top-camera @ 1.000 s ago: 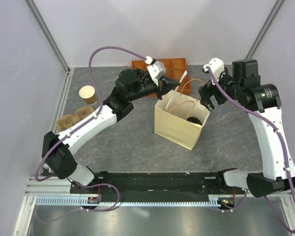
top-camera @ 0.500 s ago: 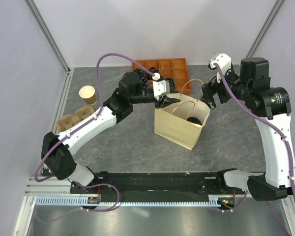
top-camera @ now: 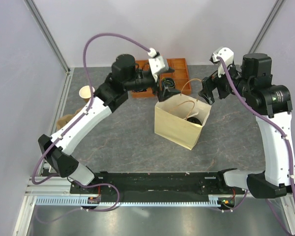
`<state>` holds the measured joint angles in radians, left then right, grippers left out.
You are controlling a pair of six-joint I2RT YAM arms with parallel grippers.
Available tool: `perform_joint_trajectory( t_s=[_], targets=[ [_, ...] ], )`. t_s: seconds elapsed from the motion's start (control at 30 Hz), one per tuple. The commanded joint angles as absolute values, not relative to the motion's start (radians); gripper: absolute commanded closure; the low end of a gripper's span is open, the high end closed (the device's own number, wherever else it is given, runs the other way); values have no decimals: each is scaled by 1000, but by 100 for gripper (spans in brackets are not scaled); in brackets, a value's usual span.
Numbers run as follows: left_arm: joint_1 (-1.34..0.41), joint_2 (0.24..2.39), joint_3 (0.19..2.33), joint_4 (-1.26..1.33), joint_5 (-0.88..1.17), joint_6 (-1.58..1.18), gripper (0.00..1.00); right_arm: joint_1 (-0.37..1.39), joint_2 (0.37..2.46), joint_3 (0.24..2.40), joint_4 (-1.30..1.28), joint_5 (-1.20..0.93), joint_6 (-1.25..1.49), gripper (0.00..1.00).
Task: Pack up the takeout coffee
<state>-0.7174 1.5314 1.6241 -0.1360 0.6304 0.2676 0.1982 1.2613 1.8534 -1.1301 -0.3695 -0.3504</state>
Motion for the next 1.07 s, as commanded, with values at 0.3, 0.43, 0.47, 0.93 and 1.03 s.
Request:
perform_joint_trajectory(
  t_s=[0.3,0.43,0.47,0.93,1.03],
  targets=[
    [-233,1793,2242,-782,696,-223,0,39,1546,2163,-858,-549,-43,2],
    [-134,1773,2223,-912,695,-78,0,-104,1669,2258,-822,-647,43,2],
    [-123,1775,2223,-940,651,-57,0,-141,1701,2264,-821,-653,34,2],
    [-3,1805,2055,-1074,315,-3,0,-245,1761,2002,-807,-612,-133,2],
    [35,1839,2138,-1074,313,-18,0,-255,1778,2026,-801,-606,-123,2]
  ],
)
